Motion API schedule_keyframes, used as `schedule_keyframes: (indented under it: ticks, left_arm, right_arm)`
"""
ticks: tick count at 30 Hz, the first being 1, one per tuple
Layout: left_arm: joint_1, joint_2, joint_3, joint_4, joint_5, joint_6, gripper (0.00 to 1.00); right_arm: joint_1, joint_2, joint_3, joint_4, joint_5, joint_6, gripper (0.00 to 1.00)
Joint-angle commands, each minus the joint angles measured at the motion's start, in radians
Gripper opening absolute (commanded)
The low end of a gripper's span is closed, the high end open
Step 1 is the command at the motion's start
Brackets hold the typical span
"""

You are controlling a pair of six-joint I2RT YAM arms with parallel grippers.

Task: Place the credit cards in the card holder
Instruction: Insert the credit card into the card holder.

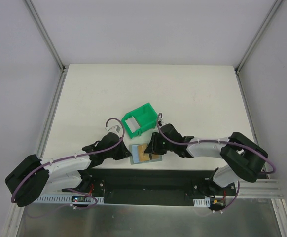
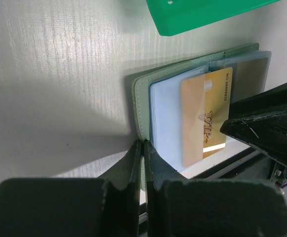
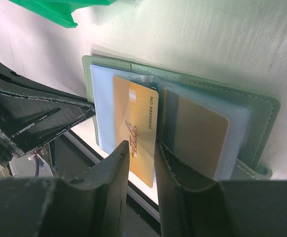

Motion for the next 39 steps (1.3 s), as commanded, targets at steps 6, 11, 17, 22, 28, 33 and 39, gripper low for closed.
schedule_keyframes:
  ticks: [6,11,17,22,28,33,39]
  left_arm:
    - [0.004,0.003,0.003,-0.009,-0.01,0.005,0.0]
    - [0.004,0.003,0.003,-0.009,-0.013,0.003,0.0]
    - [0.006,0.001,0.003,-0.011,-0.014,-0.001,0.0]
    - [0.004,0.0,0.003,-0.009,-0.013,-0.001,0.0]
    - [0.004,-0.006,0.003,-0.009,-0.011,-0.003,0.0]
    - [0.004,-0.009,-0.003,-0.006,-0.014,-0.003,0.0]
    - [0.006,-0.034,-0.009,-0.014,-0.017,0.003,0.0]
  right_arm:
    - [0.02,0.035,0.098,-0.146,-0.003,-0.081,0.33]
    - [0.057,0.071,0.161,-0.169,-0.034,-0.09,0.33]
    - [0.082,0.101,0.241,-0.224,-0.043,-0.111,0.32]
    - [0.086,0.12,0.284,-0.224,-0.061,-0.122,0.31]
    - [0.091,0.16,0.322,-0.249,-0.081,-0.136,0.26]
    - [0.089,0.157,0.321,-0.264,-0.074,-0.147,0.26]
    - [0.088,0.069,0.293,-0.288,0.0,-0.183,0.32]
